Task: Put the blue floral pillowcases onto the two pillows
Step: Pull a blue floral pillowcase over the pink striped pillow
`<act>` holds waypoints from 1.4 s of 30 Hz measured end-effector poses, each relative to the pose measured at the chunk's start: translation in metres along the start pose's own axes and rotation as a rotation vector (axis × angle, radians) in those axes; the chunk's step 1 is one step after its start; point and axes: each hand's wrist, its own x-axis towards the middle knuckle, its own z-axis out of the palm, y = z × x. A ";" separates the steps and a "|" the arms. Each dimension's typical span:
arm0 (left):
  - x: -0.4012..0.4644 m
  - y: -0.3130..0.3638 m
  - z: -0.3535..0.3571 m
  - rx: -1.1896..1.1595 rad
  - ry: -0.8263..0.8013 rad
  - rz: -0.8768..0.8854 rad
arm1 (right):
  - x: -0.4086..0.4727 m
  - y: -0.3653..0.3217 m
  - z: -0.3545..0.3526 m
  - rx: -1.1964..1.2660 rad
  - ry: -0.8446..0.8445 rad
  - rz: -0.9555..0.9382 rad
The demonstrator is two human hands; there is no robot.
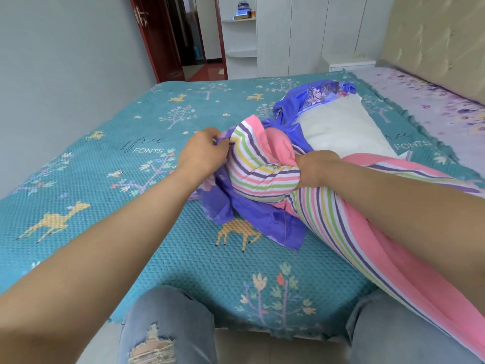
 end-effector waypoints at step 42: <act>0.005 -0.013 0.076 0.374 0.012 0.204 | -0.013 -0.030 0.040 0.045 0.183 -0.027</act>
